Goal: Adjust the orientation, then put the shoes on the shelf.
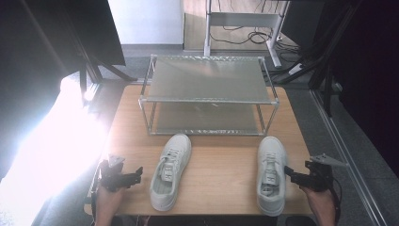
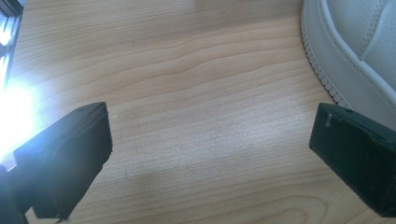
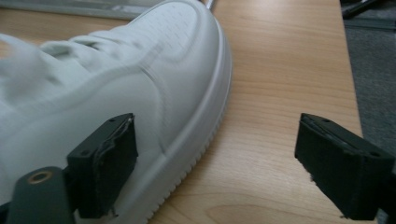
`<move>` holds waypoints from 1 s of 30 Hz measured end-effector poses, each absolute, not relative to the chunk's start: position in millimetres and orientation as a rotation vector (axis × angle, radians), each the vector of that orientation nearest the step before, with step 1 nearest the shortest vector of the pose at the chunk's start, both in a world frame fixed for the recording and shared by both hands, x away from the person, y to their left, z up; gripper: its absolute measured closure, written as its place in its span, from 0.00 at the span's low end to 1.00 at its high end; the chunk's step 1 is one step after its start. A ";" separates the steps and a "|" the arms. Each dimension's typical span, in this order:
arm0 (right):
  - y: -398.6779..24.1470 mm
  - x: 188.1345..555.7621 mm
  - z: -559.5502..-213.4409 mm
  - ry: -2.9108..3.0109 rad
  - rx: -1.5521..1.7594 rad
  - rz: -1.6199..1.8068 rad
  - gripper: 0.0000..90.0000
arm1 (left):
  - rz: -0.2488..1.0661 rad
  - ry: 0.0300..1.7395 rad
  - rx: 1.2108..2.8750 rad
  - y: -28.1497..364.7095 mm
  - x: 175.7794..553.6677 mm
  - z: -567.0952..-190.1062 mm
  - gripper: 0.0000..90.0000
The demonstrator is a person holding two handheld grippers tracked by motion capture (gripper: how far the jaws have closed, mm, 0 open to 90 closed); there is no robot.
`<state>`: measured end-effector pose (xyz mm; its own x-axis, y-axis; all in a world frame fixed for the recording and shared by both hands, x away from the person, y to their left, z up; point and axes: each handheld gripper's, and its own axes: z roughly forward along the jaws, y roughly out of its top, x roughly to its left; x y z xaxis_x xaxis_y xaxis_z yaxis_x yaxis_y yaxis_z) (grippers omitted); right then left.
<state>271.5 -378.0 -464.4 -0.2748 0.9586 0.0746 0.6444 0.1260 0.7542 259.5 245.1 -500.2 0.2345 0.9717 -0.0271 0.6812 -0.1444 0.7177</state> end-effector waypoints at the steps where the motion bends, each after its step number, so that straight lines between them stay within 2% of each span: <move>1: -378.8 272.4 -466.4 1.968 1.548 0.936 0.17 | 0.609 1.511 1.899 245.3 259.3 -500.0 0.00; 12: -391.5 273.6 -474.1 1.941 1.615 1.007 0.15 | 0.570 1.524 1.871 246.8 257.7 -496.8 0.00; 30: -392.8 247.3 -451.2 1.909 1.588 1.074 0.15 | 0.523 1.527 1.818 249.5 236.8 -476.5 0.02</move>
<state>247.3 -392.8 -451.2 -0.2492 0.9573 0.1463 0.6219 0.0424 0.7819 236.8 249.5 -476.5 0.2249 0.9661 -0.1268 0.6859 -0.0646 0.7248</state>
